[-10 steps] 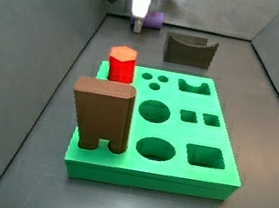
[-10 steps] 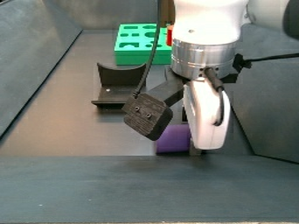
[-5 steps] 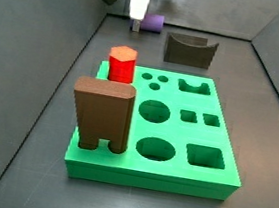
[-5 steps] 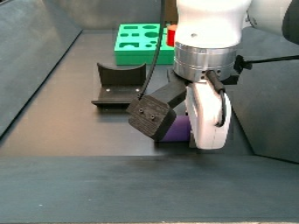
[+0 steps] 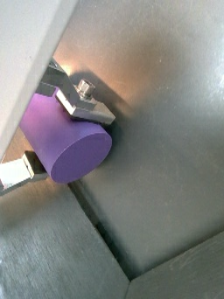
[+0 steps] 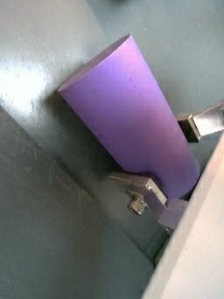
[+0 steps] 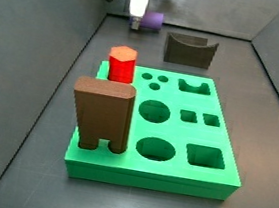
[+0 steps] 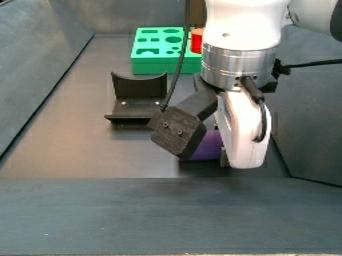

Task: Pick up the round object. Move up. Place the round object on the fixture. Regrasp the round object. Move to above the board. Insert the round object.
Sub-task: Pick up the round object, then move up.

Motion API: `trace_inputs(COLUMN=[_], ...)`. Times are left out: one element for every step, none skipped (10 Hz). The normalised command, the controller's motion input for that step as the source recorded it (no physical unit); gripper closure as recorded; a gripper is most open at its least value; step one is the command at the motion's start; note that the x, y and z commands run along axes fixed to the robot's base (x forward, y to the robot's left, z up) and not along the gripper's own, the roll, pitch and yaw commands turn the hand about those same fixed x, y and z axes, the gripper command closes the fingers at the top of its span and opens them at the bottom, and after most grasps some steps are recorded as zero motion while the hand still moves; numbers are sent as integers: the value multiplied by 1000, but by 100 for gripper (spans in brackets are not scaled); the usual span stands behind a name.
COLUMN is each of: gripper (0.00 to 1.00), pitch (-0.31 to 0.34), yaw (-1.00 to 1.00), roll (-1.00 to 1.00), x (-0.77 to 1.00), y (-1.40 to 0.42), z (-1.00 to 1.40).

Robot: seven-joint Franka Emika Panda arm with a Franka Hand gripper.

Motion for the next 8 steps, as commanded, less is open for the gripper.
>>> trace_inputs(gripper=[100,100,100,100,100,100,100,100], pitch=[0,0,0,0,0,-5,14,30], yaw=[0,0,0,0,0,23,16,4], roll=[0,0,0,0,0,10,21,30], x=[0,0,0,0,0,8,-4,-8], y=[0,0,0,0,0,28,27,16], z=[0,0,0,0,833,812,674,541])
